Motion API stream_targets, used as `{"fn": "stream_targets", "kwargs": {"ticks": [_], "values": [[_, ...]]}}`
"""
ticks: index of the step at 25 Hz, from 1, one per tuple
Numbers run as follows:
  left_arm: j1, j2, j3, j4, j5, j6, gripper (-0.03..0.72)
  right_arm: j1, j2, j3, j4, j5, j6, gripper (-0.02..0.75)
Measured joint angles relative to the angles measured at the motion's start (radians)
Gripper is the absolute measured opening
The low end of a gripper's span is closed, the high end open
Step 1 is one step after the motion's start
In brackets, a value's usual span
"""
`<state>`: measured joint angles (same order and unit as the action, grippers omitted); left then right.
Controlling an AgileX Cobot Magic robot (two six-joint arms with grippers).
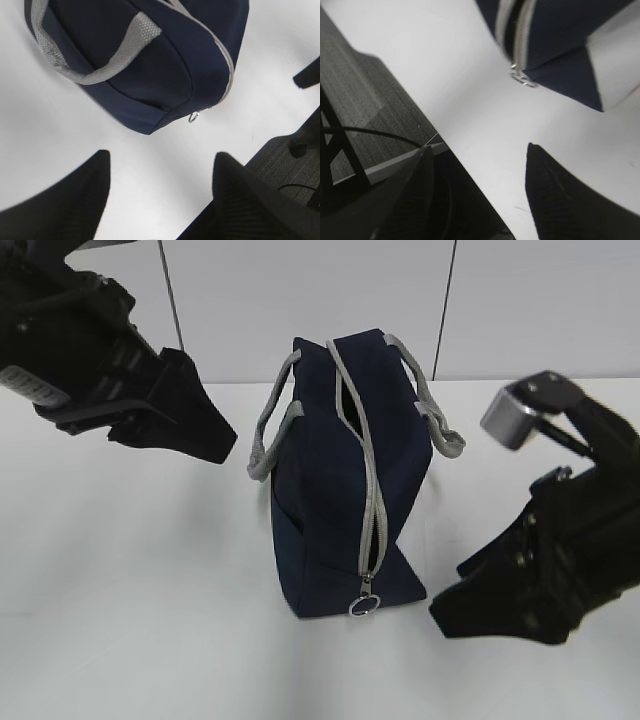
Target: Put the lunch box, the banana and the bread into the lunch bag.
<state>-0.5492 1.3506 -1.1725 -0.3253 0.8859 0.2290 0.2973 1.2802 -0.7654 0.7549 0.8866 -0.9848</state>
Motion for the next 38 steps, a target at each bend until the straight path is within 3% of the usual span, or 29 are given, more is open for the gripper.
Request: {"fn": "stream_targets", "kwargs": {"ticks": [5, 18, 22, 29, 38], "values": [[0.000, -0.005, 0.002, 0.000, -0.003, 0.003, 0.430, 0.000, 0.002, 0.124, 0.137, -0.019, -0.340, 0.433], [0.000, -0.005, 0.004, 0.000, -0.001, 0.003, 0.424, 0.000, 0.017, 0.134, 0.194, -0.058, -0.406, 0.434], [0.000, -0.005, 0.004, 0.000, -0.001, 0.003, 0.424, 0.000, 0.066, 0.134, 0.228, -0.115, -0.563, 0.434], [0.000, -0.005, 0.004, 0.004, -0.001, 0.003, 0.424, 0.000, 0.244, 0.134, 0.458, -0.161, -0.893, 0.434], [-0.013, -0.005, 0.004, 0.018, 0.001, 0.006, 0.424, 0.000, 0.434, 0.129, 0.712, -0.192, -1.157, 0.434]]}}
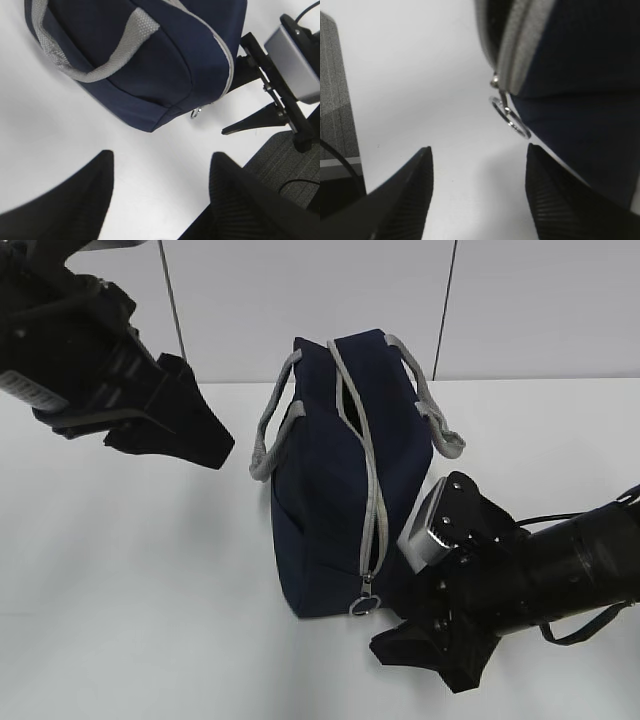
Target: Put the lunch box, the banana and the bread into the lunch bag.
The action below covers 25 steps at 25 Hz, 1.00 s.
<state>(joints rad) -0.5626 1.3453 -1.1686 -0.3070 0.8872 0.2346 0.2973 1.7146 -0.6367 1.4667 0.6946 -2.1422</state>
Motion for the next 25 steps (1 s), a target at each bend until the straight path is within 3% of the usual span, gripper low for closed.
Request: {"fn": "stream_targets", "kwargs": {"ticks": [12, 25], "values": [[0.000, 0.000, 0.000, 0.000, 0.010, 0.000, 0.423, 0.000, 0.074, 0.000, 0.228, -0.048, -0.212, 0.434], [0.000, 0.000, 0.000, 0.003, 0.010, 0.000, 0.417, 0.000, 0.109, 0.000, 0.297, 0.048, -0.282, 0.434]]}}
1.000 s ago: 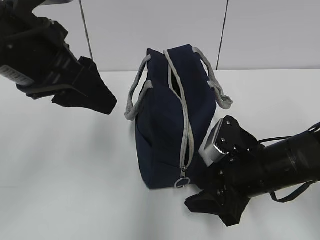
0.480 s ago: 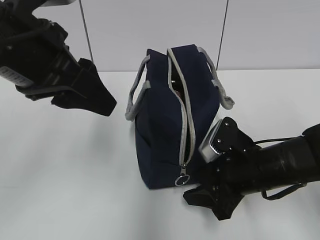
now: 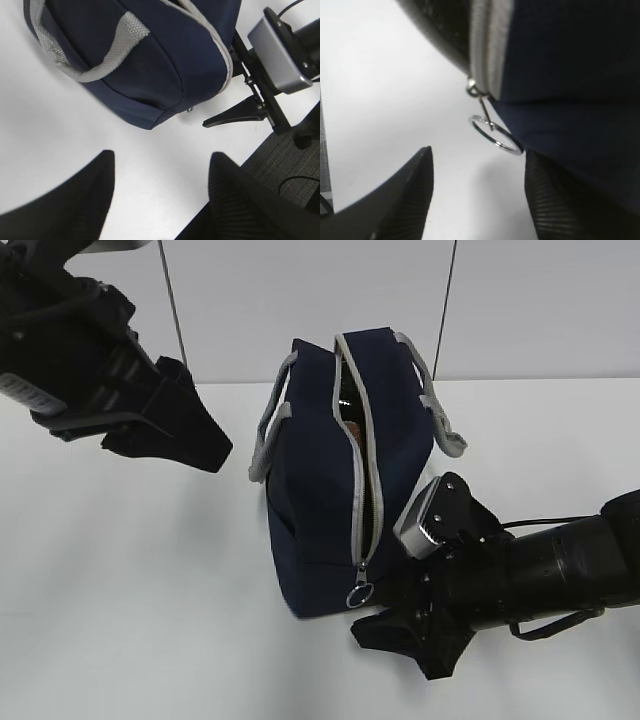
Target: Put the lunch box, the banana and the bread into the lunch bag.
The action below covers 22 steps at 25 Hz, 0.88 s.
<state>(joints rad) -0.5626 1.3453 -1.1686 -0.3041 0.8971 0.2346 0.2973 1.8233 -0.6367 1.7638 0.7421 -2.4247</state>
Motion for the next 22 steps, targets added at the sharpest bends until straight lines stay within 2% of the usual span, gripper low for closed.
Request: {"fn": "stream_targets", "kwargs": {"ticks": [14, 22], "values": [[0.000, 0.000, 0.000, 0.000, 0.027, 0.000, 0.415, 0.000, 0.000, 0.000, -0.004, 0.024, -0.002, 0.431], [0.000, 0.000, 0.000, 0.000, 0.029, 0.000, 0.414, 0.000, 0.002, 0.000, -0.026, 0.026, 0.009, 0.306]]}}
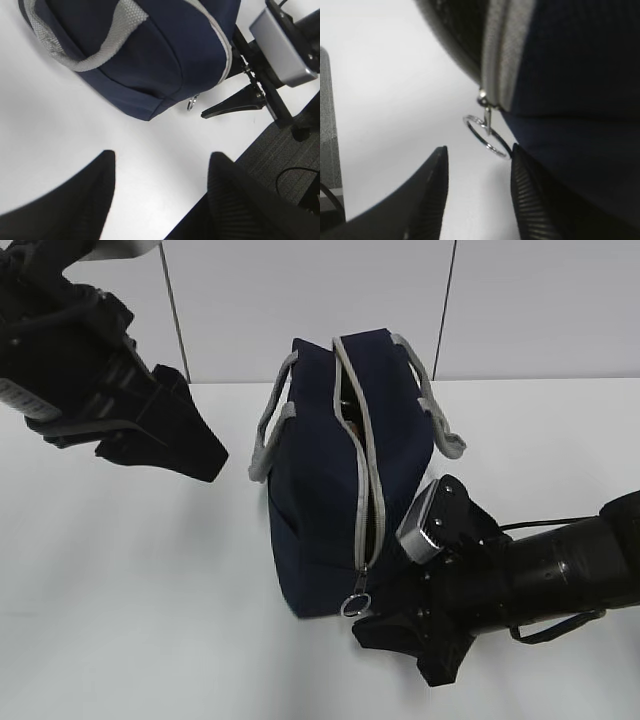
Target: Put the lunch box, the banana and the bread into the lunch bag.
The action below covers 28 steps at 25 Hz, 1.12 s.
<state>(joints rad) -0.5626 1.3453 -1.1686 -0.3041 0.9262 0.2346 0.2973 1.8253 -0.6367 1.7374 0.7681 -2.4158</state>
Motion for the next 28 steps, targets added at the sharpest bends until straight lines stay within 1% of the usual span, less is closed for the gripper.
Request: {"fn": "stream_targets", "kwargs": {"ticks": [5, 9, 15, 17, 22, 28], "values": [[0.000, 0.000, 0.000, 0.001, 0.000, 0.000, 0.414, 0.000, 0.000, 0.000, -0.025, 0.002, 0.030, 0.288], [0.000, 0.000, 0.000, 0.001, 0.001, 0.000, 0.414, 0.000, 0.000, 0.000, -0.025, -0.061, 0.096, 0.287], [0.000, 0.000, 0.000, 0.001, 0.004, 0.000, 0.414, 0.000, 0.000, 0.000, -0.042, -0.083, 0.175, 0.337], [0.000, 0.000, 0.000, 0.001, 0.005, 0.000, 0.414, 0.000, 0.000, 0.000, -0.066, -0.068, 0.196, 0.344], [0.000, 0.000, 0.000, 0.001, 0.007, 0.000, 0.414, 0.000, 0.000, 0.000, -0.107, 0.026, 0.213, 0.351], [0.000, 0.000, 0.000, 0.001, 0.007, 0.000, 0.414, 0.000, 0.000, 0.000, -0.111, 0.036, 0.216, 0.353]]}}
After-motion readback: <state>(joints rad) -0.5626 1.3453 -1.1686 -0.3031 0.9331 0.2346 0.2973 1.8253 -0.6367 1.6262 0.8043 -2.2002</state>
